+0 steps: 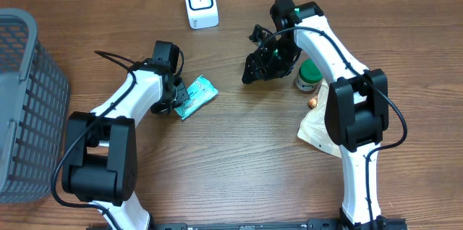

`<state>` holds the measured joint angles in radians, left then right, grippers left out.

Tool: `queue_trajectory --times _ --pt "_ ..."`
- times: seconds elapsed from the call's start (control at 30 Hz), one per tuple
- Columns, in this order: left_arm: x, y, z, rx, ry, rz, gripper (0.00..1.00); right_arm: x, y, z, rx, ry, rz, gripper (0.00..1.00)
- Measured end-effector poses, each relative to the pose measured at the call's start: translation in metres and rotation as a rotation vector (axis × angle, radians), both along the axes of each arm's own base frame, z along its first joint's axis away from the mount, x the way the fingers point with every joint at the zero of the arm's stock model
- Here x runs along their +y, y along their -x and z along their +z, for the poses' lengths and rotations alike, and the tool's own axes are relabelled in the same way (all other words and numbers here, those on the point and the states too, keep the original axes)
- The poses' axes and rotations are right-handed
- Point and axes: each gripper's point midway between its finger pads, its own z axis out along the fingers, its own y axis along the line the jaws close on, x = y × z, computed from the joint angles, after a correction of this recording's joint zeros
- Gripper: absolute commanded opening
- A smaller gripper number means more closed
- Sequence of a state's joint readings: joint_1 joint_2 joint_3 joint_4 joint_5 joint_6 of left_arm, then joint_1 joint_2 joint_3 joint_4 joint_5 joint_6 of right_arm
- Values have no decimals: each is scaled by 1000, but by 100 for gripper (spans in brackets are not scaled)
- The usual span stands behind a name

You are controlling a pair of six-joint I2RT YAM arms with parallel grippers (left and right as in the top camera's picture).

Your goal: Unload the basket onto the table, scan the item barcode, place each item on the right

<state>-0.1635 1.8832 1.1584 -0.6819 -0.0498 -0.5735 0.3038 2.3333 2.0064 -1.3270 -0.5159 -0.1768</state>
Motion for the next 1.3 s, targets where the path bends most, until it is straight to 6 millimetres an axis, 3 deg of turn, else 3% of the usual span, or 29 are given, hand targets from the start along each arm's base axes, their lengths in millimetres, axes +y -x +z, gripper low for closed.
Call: queue_trajectory --times 0.2,0.4,0.63,0.77,0.93,1.13,1.3 --pt "0 1 -2 -26 5 0 4 5 -5 0 -8 -7 -32 73" --pt "0 0 -2 -32 7 0 4 21 -13 3 -48 -51 -33 76" --pt "0 0 -2 -34 6 -3 4 70 -8 7 -105 -133 46 76" --pt "0 0 -2 -34 6 -3 4 98 -3 -9 -86 -160 50 75" --pt "0 0 -2 -34 6 -3 4 117 1 -30 -45 -170 24 75" --pt "0 0 -2 -34 7 -3 4 138 6 -35 -22 -222 25 50" --pt "0 0 -2 -34 9 -3 4 155 12 -32 -29 -244 36 19"
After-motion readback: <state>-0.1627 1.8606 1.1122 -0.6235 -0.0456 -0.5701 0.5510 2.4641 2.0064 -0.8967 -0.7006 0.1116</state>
